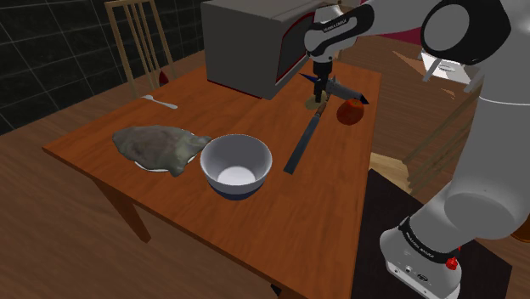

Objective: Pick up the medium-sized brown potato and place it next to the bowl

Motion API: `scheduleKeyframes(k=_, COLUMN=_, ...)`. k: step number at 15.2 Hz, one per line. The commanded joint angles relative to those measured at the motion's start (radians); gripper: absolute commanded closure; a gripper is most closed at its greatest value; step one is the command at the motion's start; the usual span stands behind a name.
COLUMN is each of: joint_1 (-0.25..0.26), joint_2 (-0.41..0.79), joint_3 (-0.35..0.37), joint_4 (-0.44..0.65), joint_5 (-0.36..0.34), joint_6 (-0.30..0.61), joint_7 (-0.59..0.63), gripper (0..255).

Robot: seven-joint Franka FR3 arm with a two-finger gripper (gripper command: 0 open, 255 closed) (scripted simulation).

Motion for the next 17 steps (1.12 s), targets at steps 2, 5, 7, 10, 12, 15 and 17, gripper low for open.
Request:
scheduleKeyframes(k=2, joint_1=0.000, joint_2=0.000, joint_3=0.000, joint_4=-0.003, joint_5=0.000, joint_6=0.004, joint_7=0.000, gripper=0)
scheduleKeyframes(k=5, joint_1=0.000, joint_2=0.000, joint_3=0.000, joint_4=-0.003, joint_5=0.000, joint_6=0.004, joint_7=0.000, gripper=0)
scheduleKeyframes(k=7, joint_1=0.000, joint_2=0.000, joint_3=0.000, joint_4=-0.003, joint_5=0.000, joint_6=0.004, joint_7=0.000, gripper=255)
scheduleKeyframes(k=10, joint_1=0.000, joint_2=0.000, joint_3=0.000, joint_4=-0.003, joint_5=0.000, joint_6=0.003, joint_7=0.000, gripper=255)
scheduleKeyframes(k=12, joint_1=0.000, joint_2=0.000, joint_3=0.000, joint_4=-0.003, joint_5=0.000, joint_6=0.004, joint_7=0.000, gripper=255)
scheduleKeyframes(k=15, joint_1=0.000, joint_2=0.000, joint_3=0.000, joint_4=-0.003, joint_5=0.000, joint_6=0.004, joint_7=0.000, gripper=255)
scheduleKeyframes(k=17, joint_1=0.001, joint_2=-0.011, joint_3=-0.001, joint_4=0.008, joint_5=-0.002, joint_6=-0.018, joint_7=-0.001, gripper=255)
